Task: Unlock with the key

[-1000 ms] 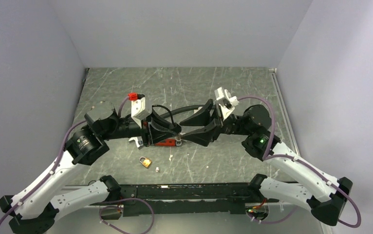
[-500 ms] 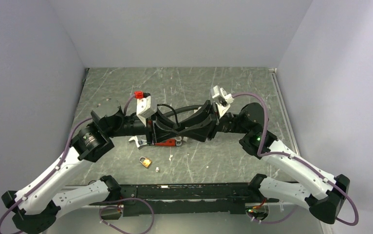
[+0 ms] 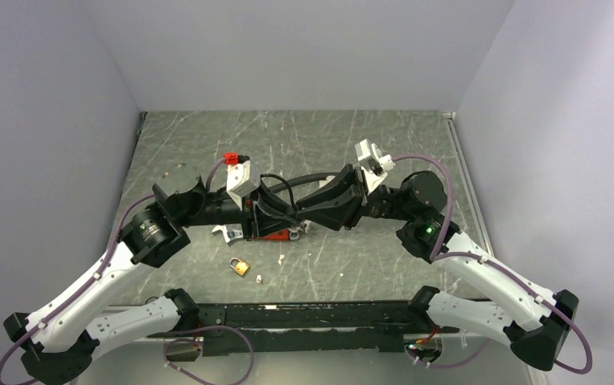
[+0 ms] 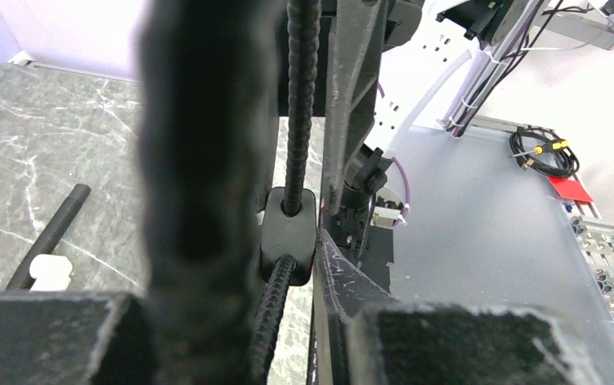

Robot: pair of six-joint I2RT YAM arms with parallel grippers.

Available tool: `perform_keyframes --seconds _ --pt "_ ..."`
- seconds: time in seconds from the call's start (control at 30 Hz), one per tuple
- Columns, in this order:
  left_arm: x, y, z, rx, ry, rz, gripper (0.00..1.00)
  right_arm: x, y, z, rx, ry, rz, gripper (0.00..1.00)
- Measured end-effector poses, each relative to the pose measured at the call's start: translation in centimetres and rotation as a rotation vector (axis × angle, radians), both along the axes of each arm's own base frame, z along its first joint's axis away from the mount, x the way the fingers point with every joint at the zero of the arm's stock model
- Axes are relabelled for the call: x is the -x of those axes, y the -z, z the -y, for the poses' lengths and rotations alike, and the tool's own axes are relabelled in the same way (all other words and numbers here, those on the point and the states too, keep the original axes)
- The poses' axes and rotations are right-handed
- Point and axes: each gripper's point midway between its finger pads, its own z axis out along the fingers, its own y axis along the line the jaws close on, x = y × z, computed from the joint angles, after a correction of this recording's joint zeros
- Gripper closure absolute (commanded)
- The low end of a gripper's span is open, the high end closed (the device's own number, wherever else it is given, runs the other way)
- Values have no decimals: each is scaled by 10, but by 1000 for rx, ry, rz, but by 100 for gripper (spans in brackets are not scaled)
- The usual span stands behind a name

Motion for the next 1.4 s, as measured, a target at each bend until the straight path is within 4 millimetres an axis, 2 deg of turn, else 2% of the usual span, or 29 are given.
perform_keyframes --seconds 0.2,0.37,0.43,0.57,0.63,0.8,0.83,0.97,1.0,1.1,1.3,1.4 --pt "1 0 0 1 4 0 100 -3 1 -2 1 8 -6 72" --pt "0 0 0 1 0 0 100 -4 4 -4 7 3 -11 68" --pt "0 0 0 1 -3 0 100 -4 5 -5 11 -1 -12 74" --pt "0 -1 0 2 -2 -7 100 -4 5 -5 12 -6 -5 100" --pt "1 -1 0 4 2 -16 99 -4 5 -5 9 -5 2 100" --pt "0 -1 0 5 -8 -30 26 -4 6 -4 4 -1 4 100" --pt "-1 -1 0 6 -19 -30 20 -4 8 -4 5 3 -3 100" --pt "-7 1 -4 12 -67 -47 13 -8 8 -2 3 41 -26 100" --pt "-6 3 -6 12 -75 -47 8 -10 6 -1 -5 58 -30 100" --pt "-6 6 -12 21 -103 -43 7 -17 -1 4 -35 116 -51 100" --pt "-5 -1 -25 90 -167 -20 30 -24 -4 11 -68 177 -103 100" --pt "-2 -3 -29 110 -168 -5 35 -23 -5 9 -70 163 -117 100"
